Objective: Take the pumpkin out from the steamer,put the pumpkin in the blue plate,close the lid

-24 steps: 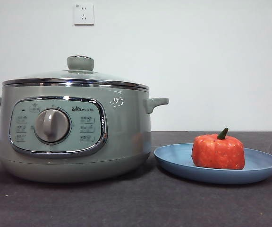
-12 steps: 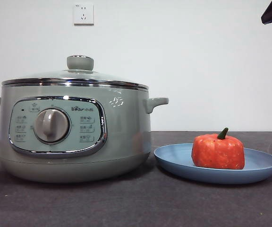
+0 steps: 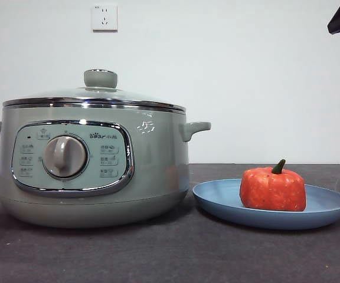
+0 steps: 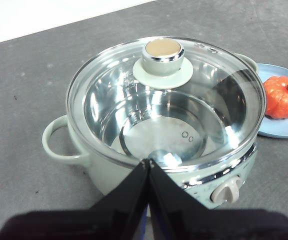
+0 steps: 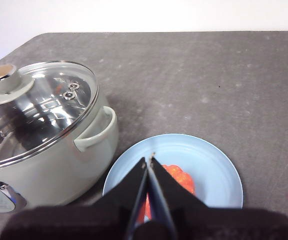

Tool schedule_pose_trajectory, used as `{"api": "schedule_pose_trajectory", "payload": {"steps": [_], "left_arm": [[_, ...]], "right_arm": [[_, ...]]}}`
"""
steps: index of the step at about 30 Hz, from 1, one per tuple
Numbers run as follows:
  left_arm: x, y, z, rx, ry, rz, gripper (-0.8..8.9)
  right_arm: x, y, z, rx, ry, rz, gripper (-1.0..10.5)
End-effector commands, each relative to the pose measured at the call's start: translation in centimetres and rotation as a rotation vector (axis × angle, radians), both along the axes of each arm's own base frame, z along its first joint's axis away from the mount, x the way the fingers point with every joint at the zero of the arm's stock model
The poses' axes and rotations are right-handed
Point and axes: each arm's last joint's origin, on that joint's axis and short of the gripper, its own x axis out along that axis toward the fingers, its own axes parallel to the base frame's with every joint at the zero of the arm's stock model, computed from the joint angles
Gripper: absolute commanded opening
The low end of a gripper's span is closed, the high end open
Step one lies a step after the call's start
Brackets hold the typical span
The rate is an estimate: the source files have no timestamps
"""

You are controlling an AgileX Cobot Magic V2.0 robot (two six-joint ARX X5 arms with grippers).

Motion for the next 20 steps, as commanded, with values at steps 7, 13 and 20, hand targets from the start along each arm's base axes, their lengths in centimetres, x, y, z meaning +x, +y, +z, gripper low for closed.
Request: {"api": "schedule_pose_trajectory", "payload": {"steps": [7, 13, 20], "left_arm": [[-3.7, 3.2, -0.4, -0.113, -0.221, 0.14, -0.03], [-3.7, 4.3, -3.2, -0.138, -0.406, 0.321, -0.03], [-1.3, 5.2, -8.2, -0.094, -0.328, 0.474, -0.03]], "right_arm": [[0.0, 0.0, -0.2, 0.005, 0.006, -0.005, 0.0], [0.0, 0.0, -0.2, 0.005, 0.007, -0.005, 0.0], [0.0, 0.0, -0.3, 0.001, 0.012, -0.005, 0.0]]}}
